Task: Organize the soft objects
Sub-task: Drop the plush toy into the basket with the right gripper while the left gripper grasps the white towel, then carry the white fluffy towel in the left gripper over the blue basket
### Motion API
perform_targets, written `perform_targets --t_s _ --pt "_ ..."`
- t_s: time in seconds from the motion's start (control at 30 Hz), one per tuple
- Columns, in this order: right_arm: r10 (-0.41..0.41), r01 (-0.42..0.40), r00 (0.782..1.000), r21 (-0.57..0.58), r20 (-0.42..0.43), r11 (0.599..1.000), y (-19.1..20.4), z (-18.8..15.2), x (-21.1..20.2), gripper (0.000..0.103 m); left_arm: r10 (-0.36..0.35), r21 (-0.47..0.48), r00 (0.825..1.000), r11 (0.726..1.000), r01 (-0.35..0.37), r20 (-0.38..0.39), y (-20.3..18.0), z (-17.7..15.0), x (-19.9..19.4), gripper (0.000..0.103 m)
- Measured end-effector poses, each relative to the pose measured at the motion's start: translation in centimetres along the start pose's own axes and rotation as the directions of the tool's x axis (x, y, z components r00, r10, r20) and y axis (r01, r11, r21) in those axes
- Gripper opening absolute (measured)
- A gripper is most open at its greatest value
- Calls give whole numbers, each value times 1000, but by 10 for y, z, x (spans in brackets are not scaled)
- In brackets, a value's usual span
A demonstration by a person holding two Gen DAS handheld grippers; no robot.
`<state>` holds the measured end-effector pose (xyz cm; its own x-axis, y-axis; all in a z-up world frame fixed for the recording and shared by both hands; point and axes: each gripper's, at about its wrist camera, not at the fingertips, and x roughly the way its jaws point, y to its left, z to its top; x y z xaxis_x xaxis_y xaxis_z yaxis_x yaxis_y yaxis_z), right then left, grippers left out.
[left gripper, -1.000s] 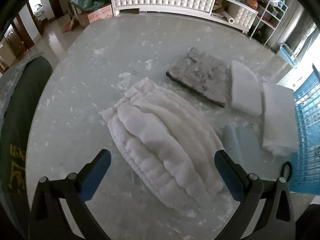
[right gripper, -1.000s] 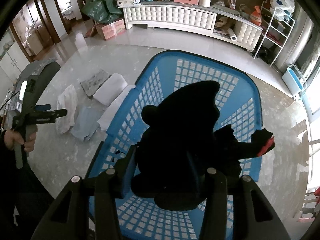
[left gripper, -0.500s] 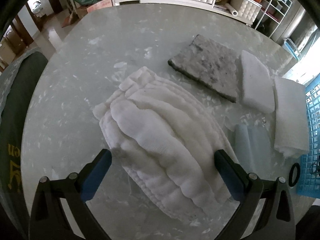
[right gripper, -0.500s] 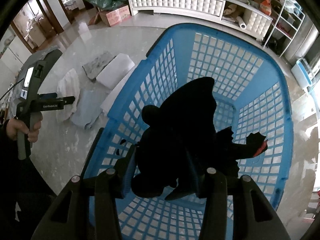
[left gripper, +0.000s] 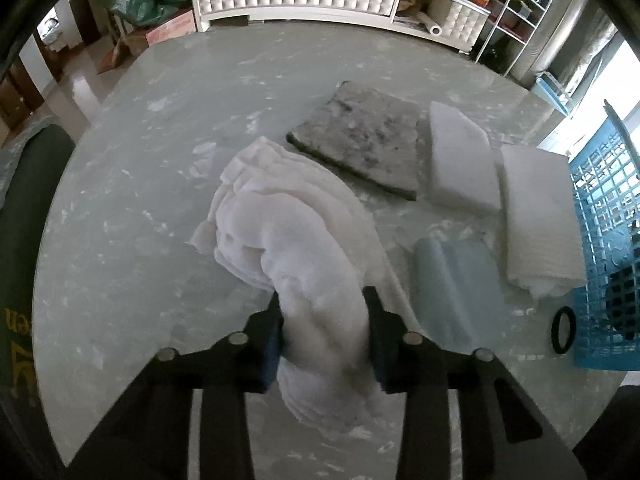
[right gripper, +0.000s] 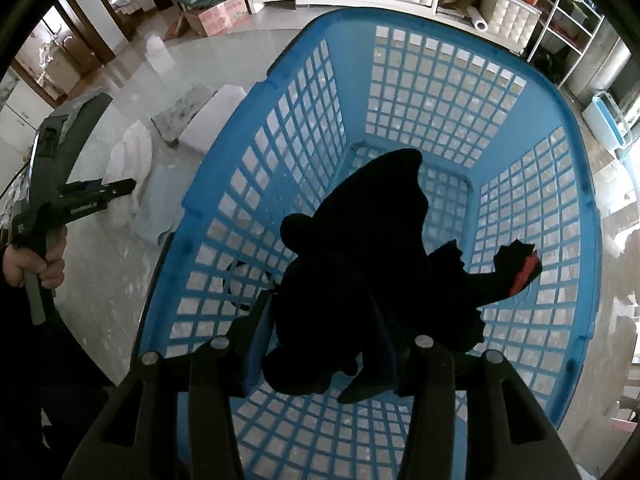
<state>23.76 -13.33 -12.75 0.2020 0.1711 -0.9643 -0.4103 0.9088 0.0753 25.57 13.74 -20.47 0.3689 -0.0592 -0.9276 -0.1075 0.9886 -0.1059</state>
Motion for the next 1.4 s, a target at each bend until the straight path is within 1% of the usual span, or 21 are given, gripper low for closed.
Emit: perform_targets --t_s 0.03,0.07,0.1,0.13,0.17,0.2,0.27,0.33,0.37,0.4,0.47,0.6,0.73,0.87,0.97,1.03,1.17,1.27,1.33,1.4 --pt "-1 1 1000 2 0 1000 1 -1 0 46 -3 -1 1000 1000 3 1 1 2 0 28" --pt "2 -2 1000 9 -6 1000 0 -3 1 50 -6 -3 1000 1000 6 0 0 2 -1 27" --pt "-2 2 1000 15 -9 1000 -1 -4 1 57 -8 -6 1000 1000 8 0 0 2 -1 26" --pt "-11 11 1000 21 -10 1000 -1 -4 1 62 -10 -8 1000 1000 10 1 0 1 -4 25" --pt "-22 23 1000 30 -10 999 -3 -6 1 69 -13 -11 1000 1000 13 4 1 2 -6 24" --pt "-20 20 1000 34 -10 999 -7 -7 0 73 -18 -14 1000 1000 18 9 3 2 -8 24" --pt "-10 10 1000 48 -10 999 -11 -10 -2 76 -26 -16 999 1000 26 20 4 -10 -19 23" --pt "-11 12 1000 50 -8 999 -13 -14 -5 78 -33 -16 999 999 34 31 4 -12 -27 22" --pt "-13 13 1000 47 -5 999 -14 -15 -7 81 -39 -13 999 999 40 35 4 -13 -30 22" --pt "-13 13 1000 45 -3 999 -14 -16 -9 87 -45 -10 998 999 46 41 4 -15 -35 22" --pt "-4 4 1000 17 -6 1000 -12 -20 -11 89 -50 -4 998 999 50 48 7 -23 -43 22" --pt "11 -11 1000 -5 -2 1000 -7 -26 -13 90 -48 24 997 999 46 64 2 -35 -58 22" --pt "-3 3 1000 -15 11 1000 -7 -31 -18 89 -49 32 995 998 47 82 -2 -47 -78 22" --pt "-19 20 1000 -27 22 999 -9 -33 -25 89 -53 53 993 997 48 102 -13 -50 -97 22" --pt "-13 14 999 -14 34 1000 -13 -34 -30 90 -64 71 990 996 55 128 -23 -51 -112 22" --pt "-19 19 998 -6 56 1000 -14 -36 -36 90 -69 85 987 995 57 144 -30 -53 -122 22" --pt "-14 15 991 -9 133 1000 -14 -39 -56 100 -73 130 981 990 50 180 -50 -53 -144 22" --pt "-28 29 981 -2 191 1000 -14 -43 -71 101 -85 158 975 986 53 204 -65 -53 -157 22" --pt "-33 33 975 4 218 999 -12 -45 -77 102 -110 171 973 982 74 205 -75 -53 -166 22" --pt "-25 22 969 14 246 1000 -14 -50 -84 103 -117 198 969 977 74 219 -88 -53 -176 22"
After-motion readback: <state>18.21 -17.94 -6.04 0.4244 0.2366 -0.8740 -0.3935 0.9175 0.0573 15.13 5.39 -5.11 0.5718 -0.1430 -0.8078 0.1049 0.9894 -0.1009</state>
